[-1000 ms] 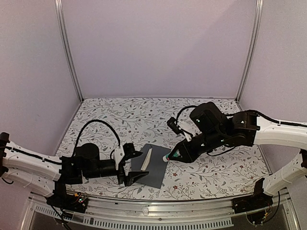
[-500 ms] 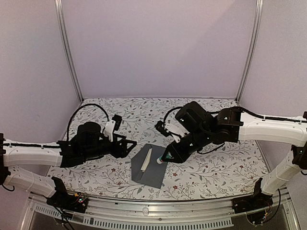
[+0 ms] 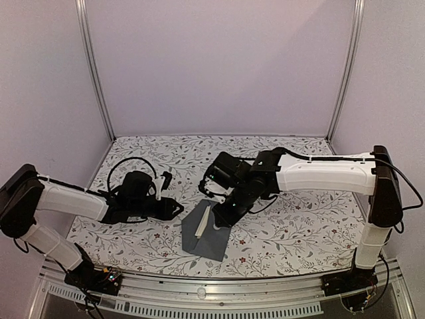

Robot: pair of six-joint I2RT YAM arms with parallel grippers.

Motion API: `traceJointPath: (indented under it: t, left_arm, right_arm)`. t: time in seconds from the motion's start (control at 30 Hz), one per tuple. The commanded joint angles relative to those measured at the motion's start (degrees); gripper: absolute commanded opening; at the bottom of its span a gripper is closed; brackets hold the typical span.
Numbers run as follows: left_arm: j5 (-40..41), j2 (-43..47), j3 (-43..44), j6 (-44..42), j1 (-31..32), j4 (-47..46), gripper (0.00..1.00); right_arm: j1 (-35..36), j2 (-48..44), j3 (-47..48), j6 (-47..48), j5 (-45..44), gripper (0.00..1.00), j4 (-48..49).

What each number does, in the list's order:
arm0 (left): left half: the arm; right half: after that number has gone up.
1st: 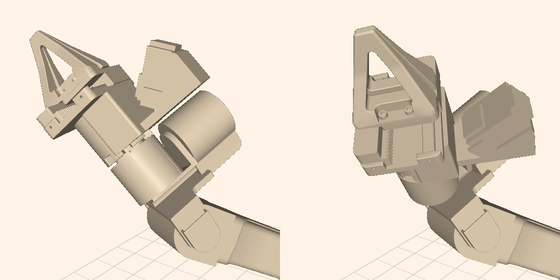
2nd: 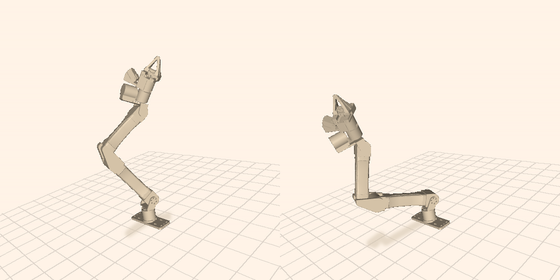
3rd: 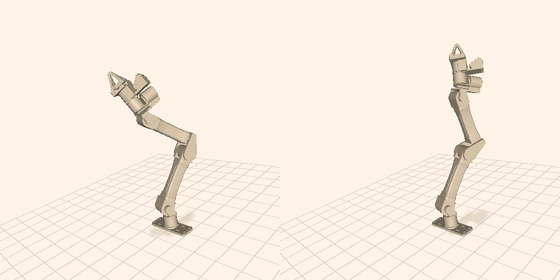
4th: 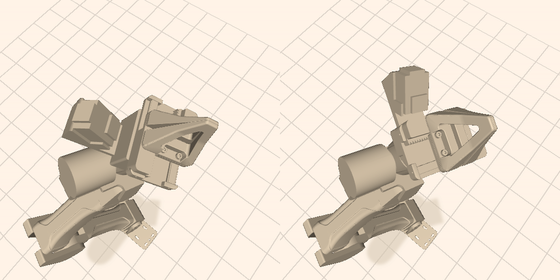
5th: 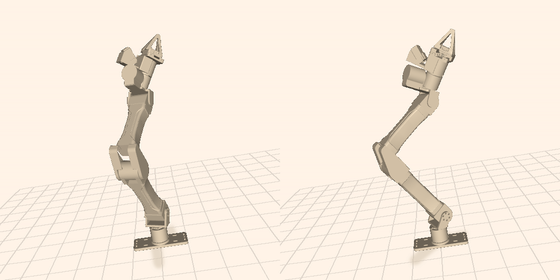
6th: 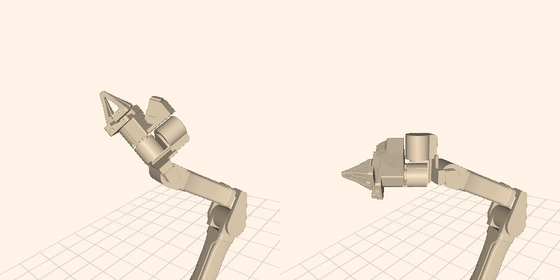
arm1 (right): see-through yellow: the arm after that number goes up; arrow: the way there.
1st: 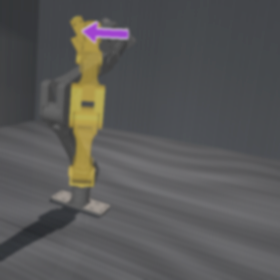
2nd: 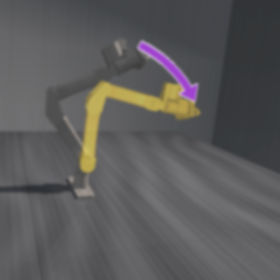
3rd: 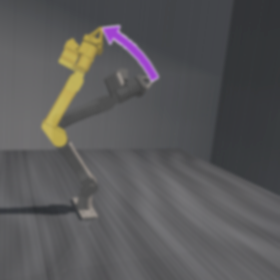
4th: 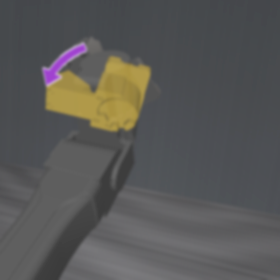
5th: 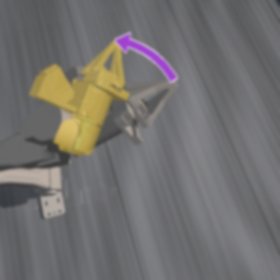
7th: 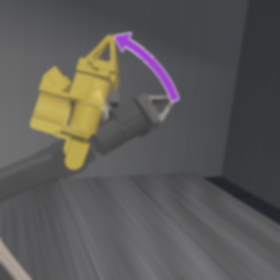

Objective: Place the letter into the envelope and seal it

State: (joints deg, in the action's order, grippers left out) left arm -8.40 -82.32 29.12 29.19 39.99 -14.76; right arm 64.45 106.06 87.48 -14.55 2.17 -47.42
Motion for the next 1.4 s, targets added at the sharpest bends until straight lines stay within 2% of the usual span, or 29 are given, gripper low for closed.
traceJointPath:
  t: [0.0, 0.07, 0.27, 0.47, 0.7, 0.83, 1.07, 1.2, 1.37]
  left_arm:
    - [-4.7, -1.8, 1.9, 0.1, -0.7, -4.3, 0.31]
    - [-5.7, -2.2, 2.1, 0.3, -0.7, -5.0, 0.27]
    - [-11.2, -3.8, 1.9, 0.9, -0.6, -9.4, 0.25]
    - [-17.0, -9.7, 3.4, 2.4, -0.6, -14.9, 0.21]
    - [-20.0, -13.7, 4.4, 4.6, -0.5, -19.2, 0.17]
    - [-20.3, -12.1, 3.7, 2.8, -0.6, -19.7, 0.17]
    - [-20.4, 0.1, -4.8, -9.4, 1.0, -24.3, 0.39]
    - [-22.7, 5.8, -9.0, -17.0, 5.3, -27.5, 0.59]
    - [-23.1, 11.3, -12.4, -21.9, 10.2, -30.8, 0.72]
  right_arm:
    - [0.0, 3.8, 3.9, 1.8, -1.8, 0.00, -1.7]
    - [-0.1, 6.0, 5.0, 2.3, -1.9, 0.00, -1.9]
    - [-1.7, 8.9, 5.2, 3.4, -1.8, 0.00, -0.3]
    - [-3.6, 9.2, 4.6, 4.3, 0.2, 0.00, 1.7]
    - [-3.9, 8.9, 4.2, 4.5, 1.0, 0.00, 2.3]
    - [-3.9, 8.4, 3.7, 4.6, 3.0, 0.00, 3.3]
    - [-4.7, 3.2, 2.7, 4.2, 7.4, 0.00, 3.9]
    - [-4.8, 0.0, 2.6, 3.4, 13.8, 0.00, 4.1]
    - [-4.6, -3.8, 1.2, 1.6, 22.6, 0.00, 5.2]
